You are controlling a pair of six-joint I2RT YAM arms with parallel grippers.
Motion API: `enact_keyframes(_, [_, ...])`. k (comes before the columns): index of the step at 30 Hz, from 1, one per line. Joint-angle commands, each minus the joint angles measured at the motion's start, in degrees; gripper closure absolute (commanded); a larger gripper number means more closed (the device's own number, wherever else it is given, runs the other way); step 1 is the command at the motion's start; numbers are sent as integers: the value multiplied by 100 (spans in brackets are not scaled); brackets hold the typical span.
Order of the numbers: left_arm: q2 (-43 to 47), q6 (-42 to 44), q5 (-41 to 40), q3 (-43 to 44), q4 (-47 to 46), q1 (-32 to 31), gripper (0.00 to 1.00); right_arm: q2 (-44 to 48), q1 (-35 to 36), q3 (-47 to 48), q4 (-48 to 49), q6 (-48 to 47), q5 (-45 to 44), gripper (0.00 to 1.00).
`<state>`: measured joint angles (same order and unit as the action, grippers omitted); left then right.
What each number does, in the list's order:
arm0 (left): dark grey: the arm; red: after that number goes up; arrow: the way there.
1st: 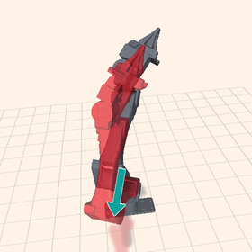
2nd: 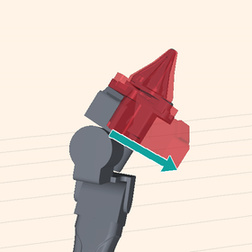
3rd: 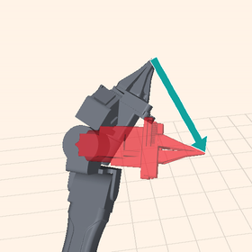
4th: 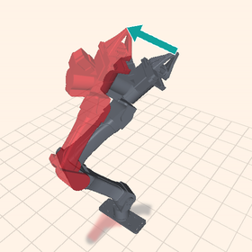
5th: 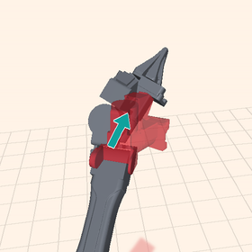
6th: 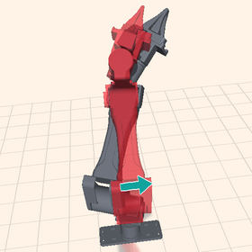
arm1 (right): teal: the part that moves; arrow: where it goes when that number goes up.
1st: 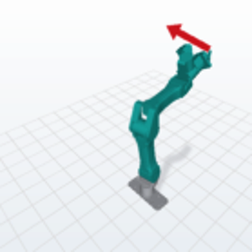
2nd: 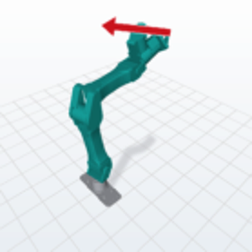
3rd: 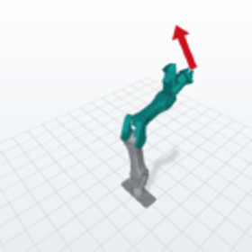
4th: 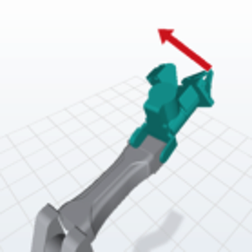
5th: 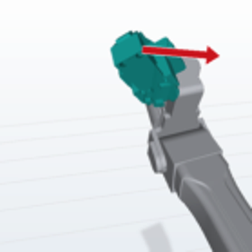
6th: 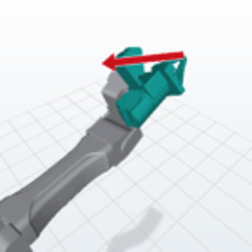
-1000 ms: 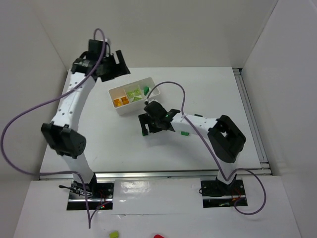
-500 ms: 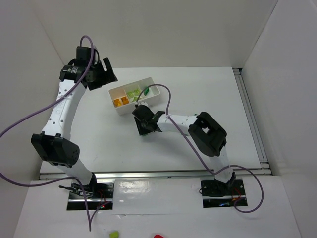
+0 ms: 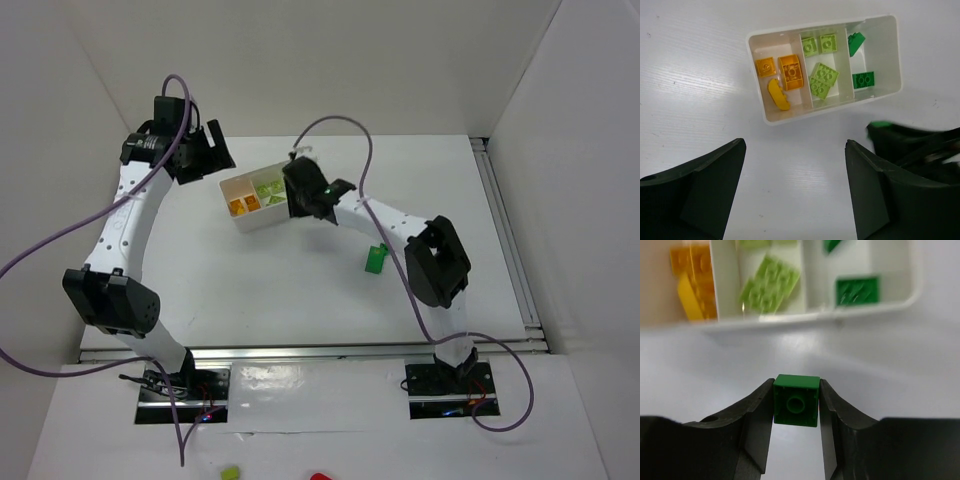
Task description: Sort the legos into containers by color
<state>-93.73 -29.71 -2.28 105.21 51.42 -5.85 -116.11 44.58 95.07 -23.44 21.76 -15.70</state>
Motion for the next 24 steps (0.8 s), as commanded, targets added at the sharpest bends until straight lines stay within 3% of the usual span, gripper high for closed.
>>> enact_keyframes(1, [180,168,96,-159,0,31,10,-147,-405,1117,-11,-417,-223,78])
enact_keyframes(6, [180,220,149,-273,0,31,10,-1465,-730,3056,-301,-690,-170,77])
enact_keyframes(10, [180,220,149,-326,105,31,10,-2107,-915,3843,-249,-761,-170,74])
enact_keyframes(12, [180,273,149,-326,105,31,9,-2310,-916,3966,-109,-691,-117,69])
enact_keyframes(13, [128,273,149,-273,105,31,9,-2310,-977,4028,-108,-691,-13,56])
enact_keyframes(16, [127,273,149,-273,158,31,9,-2310,-977,4081,-38,-691,50,28])
enact_keyframes(18, [127,273,149,-273,158,31,9,-1925,-977,3898,76,-691,-2,26])
enact_keyframes(24, [75,273,150,-220,158,-39,9,-162,-1038,2036,446,-665,-661,29])
